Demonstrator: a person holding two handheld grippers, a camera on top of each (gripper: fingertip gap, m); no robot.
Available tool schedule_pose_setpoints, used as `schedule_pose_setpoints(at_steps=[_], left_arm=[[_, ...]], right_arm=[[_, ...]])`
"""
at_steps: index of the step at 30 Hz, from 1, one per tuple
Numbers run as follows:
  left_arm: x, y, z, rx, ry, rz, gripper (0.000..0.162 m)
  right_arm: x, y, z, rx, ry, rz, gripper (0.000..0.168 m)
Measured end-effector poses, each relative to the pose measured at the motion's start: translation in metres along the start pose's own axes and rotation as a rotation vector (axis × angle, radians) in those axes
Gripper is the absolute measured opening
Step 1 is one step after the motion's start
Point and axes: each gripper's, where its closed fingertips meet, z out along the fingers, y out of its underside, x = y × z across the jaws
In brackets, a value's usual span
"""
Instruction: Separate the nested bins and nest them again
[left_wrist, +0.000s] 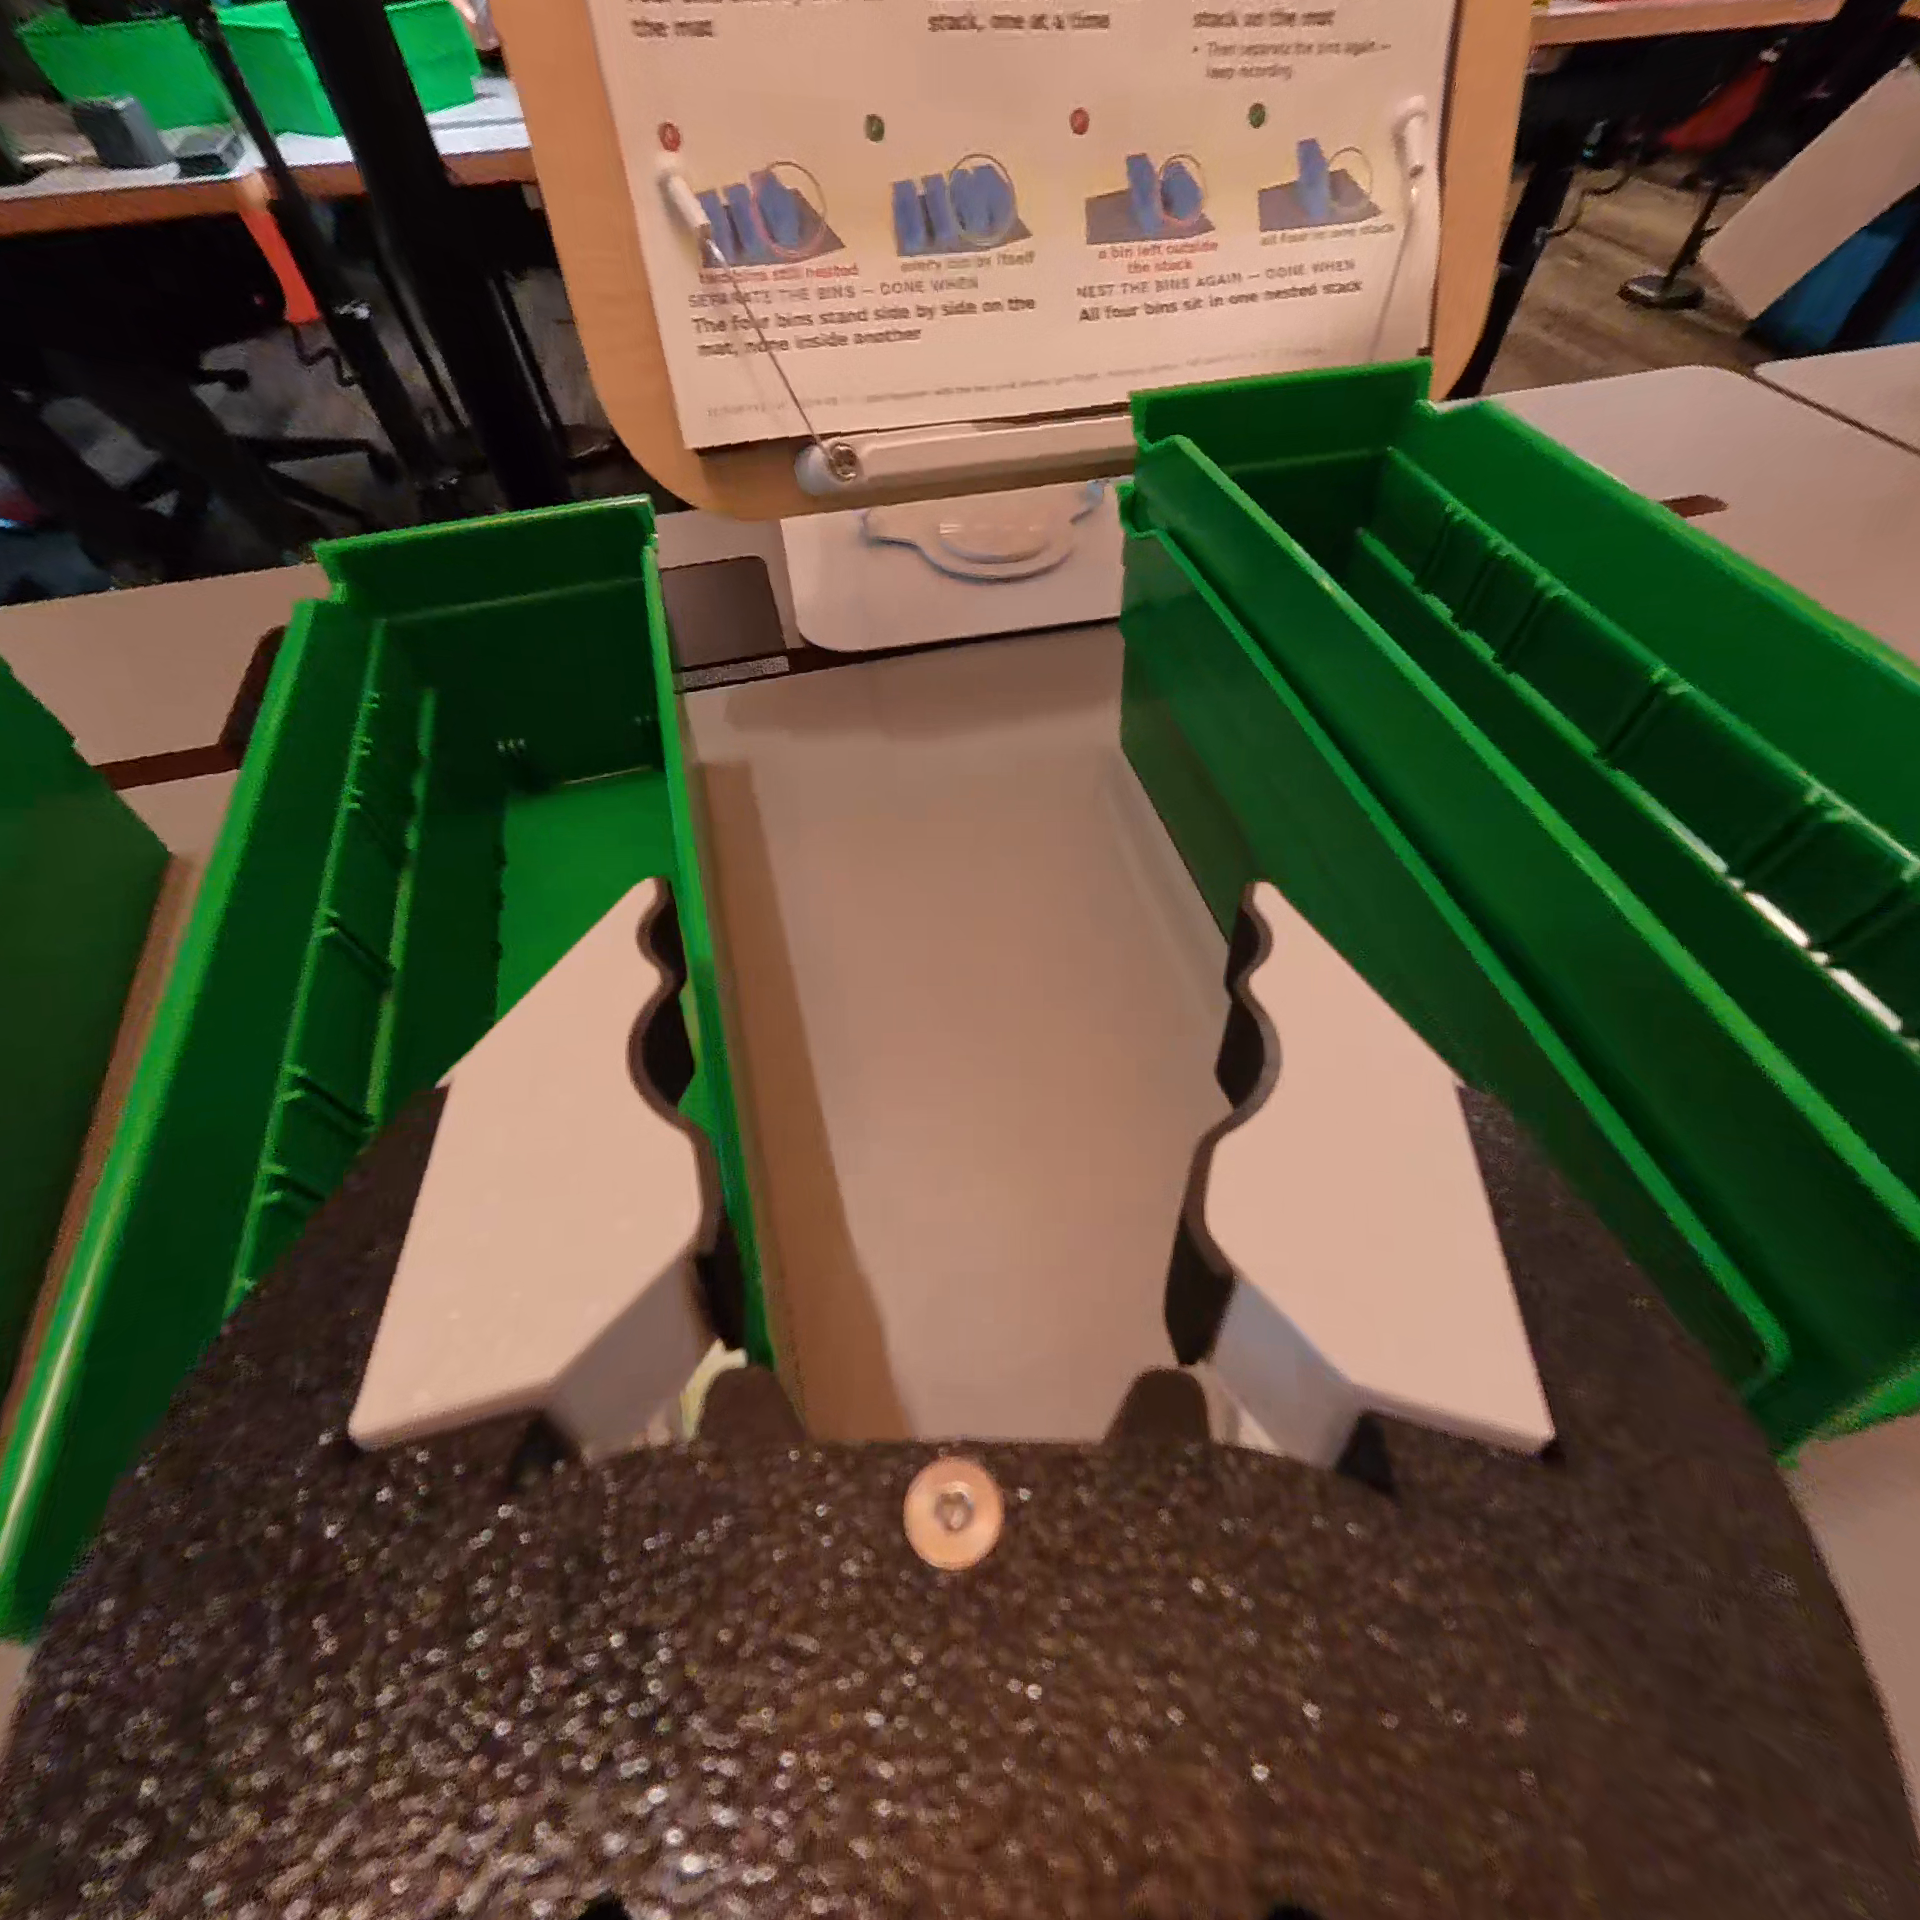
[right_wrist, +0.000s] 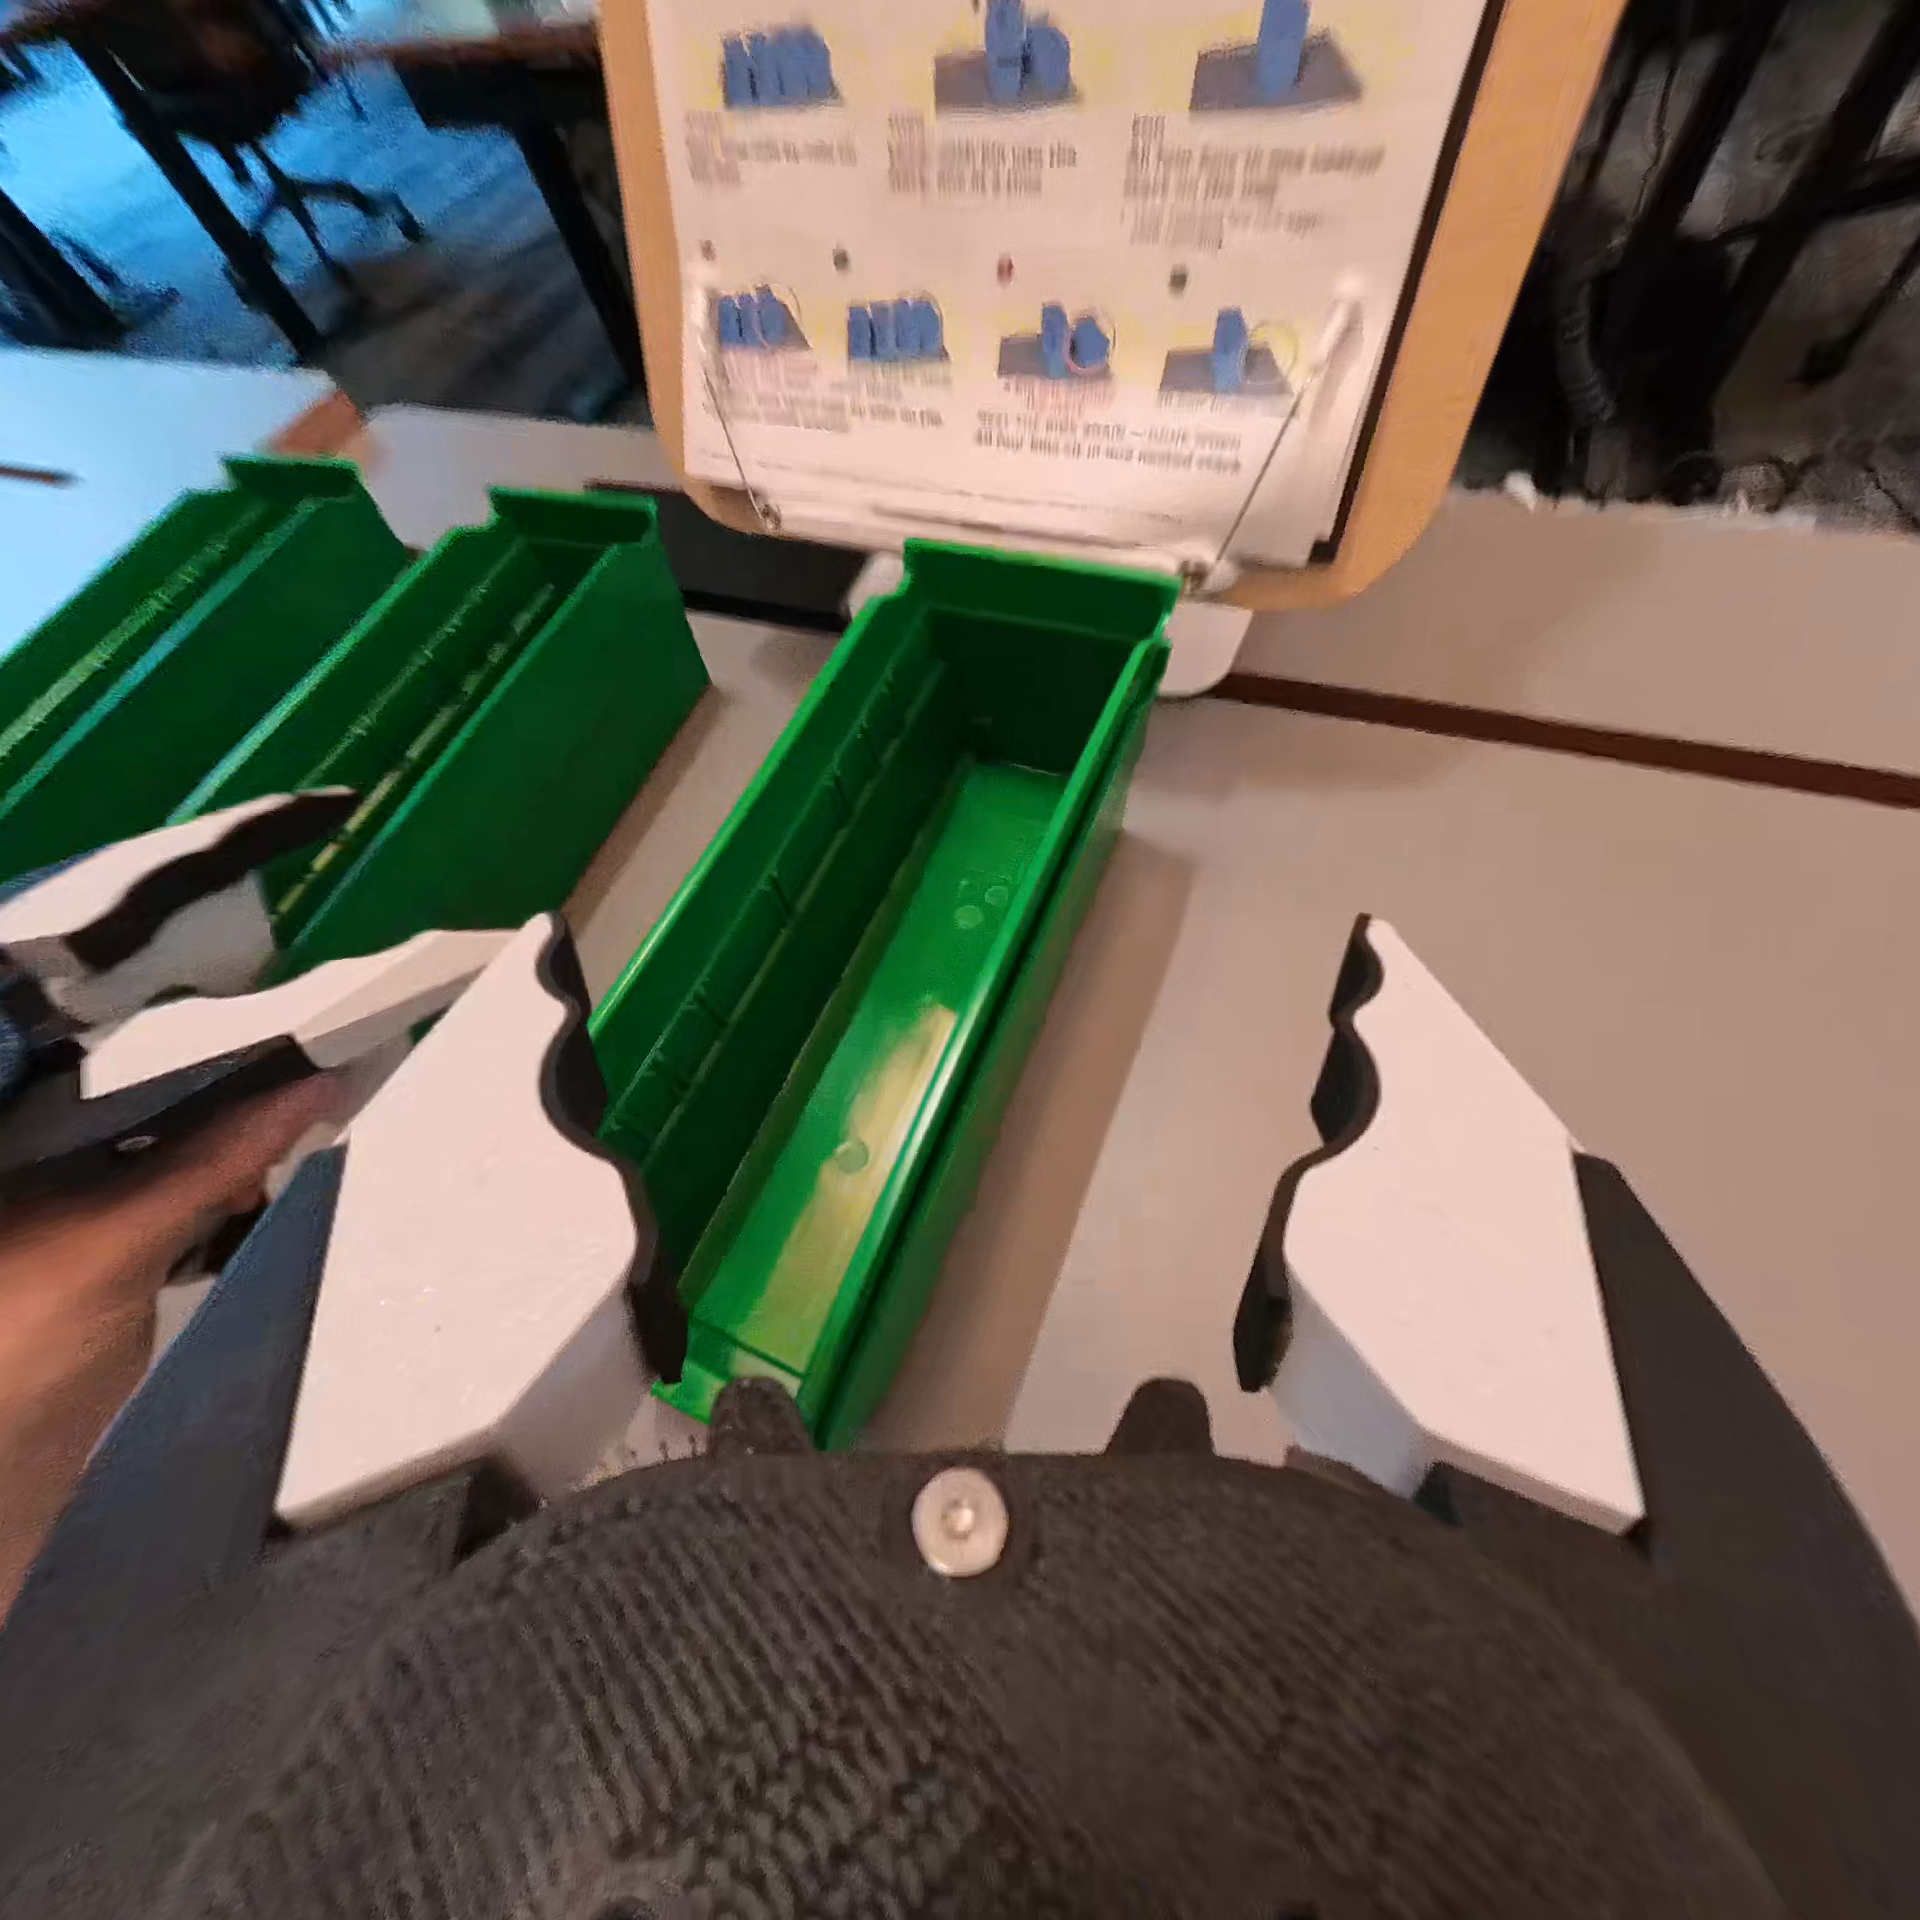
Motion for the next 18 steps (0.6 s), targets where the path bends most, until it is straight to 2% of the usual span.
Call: schedule_pose_setpoints(at_steps=[2, 5, 9, 10, 12, 13, 15, 18], left_arm=[[0.0, -0.006, -0.001, 0.01, 0.007, 0.015, 0.106], [-0.014, -0.012, -0.007, 0.061, -0.071, 0.084, 0.108], [-0.016, -0.009, -0.01, 0.088, -0.067, 0.025, 0.108], [-0.017, -0.009, -0.01, 0.095, -0.07, 0.027, 0.108], [-0.016, -0.007, -0.011, 0.091, -0.069, 0.042, 0.108], [-0.016, -0.006, -0.01, 0.087, -0.067, 0.044, 0.108], [-0.016, -0.003, -0.008, 0.071, -0.058, 0.031, 0.108], [-0.016, -0.003, -0.009, 0.063, -0.046, 0.01, 0.108]], right_arm=[[-0.005, 0.002, 0.019, -0.078, 0.013, 0.003, 0.138], [-0.007, 0.016, 0.049, -0.201, 0.072, -0.024, 0.135], [0.003, 0.041, 0.08, -0.369, 0.186, -0.03, 0.134], [0.0, 0.044, 0.085, -0.386, 0.18, -0.012, 0.13], [-0.01, 0.047, 0.093, -0.403, 0.136, 0.002, 0.102], [-0.011, 0.048, 0.096, -0.411, 0.138, -0.01, 0.099], [-0.003, 0.053, 0.099, -0.448, 0.189, -0.018, 0.111], [-0.004, 0.052, 0.101, -0.458, 0.181, -0.009, 0.11]])
